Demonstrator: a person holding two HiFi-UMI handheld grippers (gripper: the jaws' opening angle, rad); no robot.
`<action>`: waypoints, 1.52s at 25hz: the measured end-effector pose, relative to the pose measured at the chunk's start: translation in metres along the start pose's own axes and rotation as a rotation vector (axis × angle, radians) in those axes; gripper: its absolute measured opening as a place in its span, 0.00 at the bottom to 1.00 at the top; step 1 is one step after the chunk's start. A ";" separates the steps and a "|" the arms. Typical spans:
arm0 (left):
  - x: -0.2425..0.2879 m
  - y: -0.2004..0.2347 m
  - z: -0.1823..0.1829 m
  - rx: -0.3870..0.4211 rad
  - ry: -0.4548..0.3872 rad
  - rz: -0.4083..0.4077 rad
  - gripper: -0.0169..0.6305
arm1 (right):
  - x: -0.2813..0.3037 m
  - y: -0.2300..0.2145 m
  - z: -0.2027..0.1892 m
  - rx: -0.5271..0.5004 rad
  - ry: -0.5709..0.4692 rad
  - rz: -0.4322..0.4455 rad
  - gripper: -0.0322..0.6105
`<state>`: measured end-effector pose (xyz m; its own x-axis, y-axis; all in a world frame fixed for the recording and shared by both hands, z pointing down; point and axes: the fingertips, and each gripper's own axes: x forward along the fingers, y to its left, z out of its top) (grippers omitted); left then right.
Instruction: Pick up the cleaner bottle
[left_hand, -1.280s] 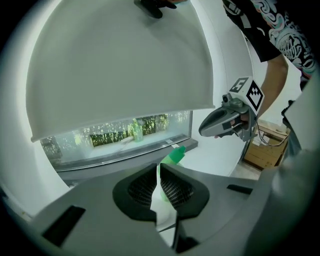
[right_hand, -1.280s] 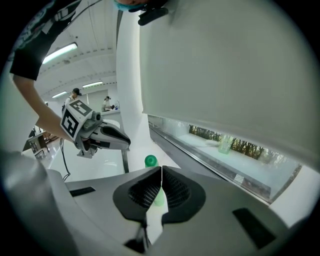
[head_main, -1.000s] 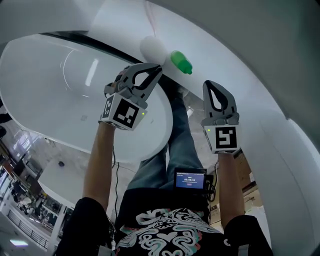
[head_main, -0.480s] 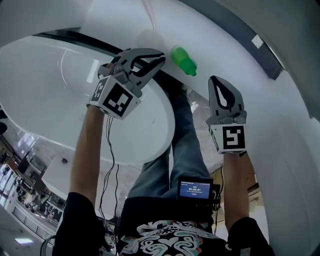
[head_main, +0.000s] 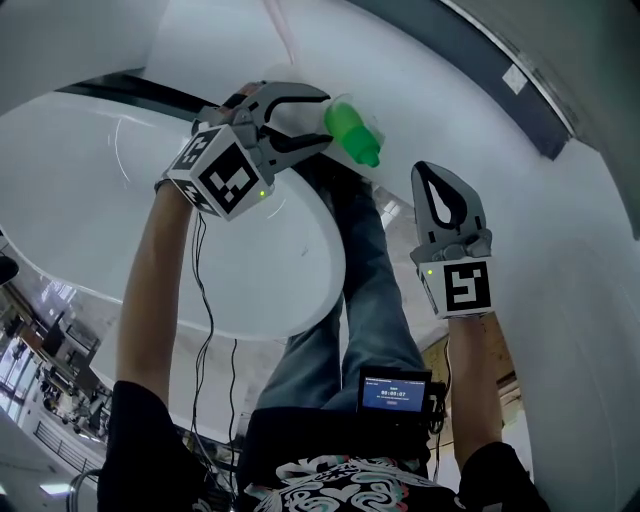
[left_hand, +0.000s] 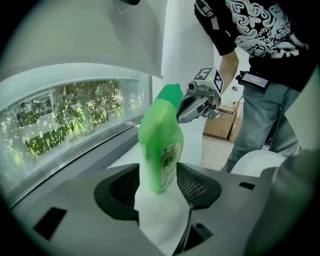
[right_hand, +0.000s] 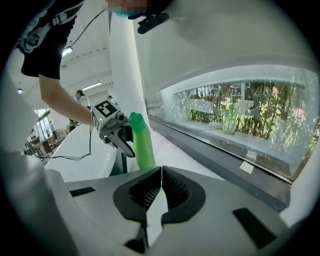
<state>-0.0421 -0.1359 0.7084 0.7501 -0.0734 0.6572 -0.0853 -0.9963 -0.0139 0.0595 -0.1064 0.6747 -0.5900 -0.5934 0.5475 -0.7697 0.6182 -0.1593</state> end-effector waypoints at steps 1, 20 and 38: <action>0.003 0.001 -0.002 0.006 0.003 -0.006 0.38 | 0.001 -0.001 0.000 0.011 -0.007 -0.003 0.09; 0.056 -0.011 -0.006 0.199 0.034 -0.267 0.43 | 0.009 -0.007 -0.015 0.083 -0.012 -0.023 0.09; 0.072 -0.022 0.001 0.263 -0.038 -0.298 0.40 | 0.010 -0.014 -0.029 0.110 0.023 -0.016 0.09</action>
<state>0.0141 -0.1197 0.7550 0.7405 0.2239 0.6337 0.3072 -0.9514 -0.0228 0.0713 -0.1057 0.7065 -0.5728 -0.5900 0.5691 -0.8017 0.5481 -0.2387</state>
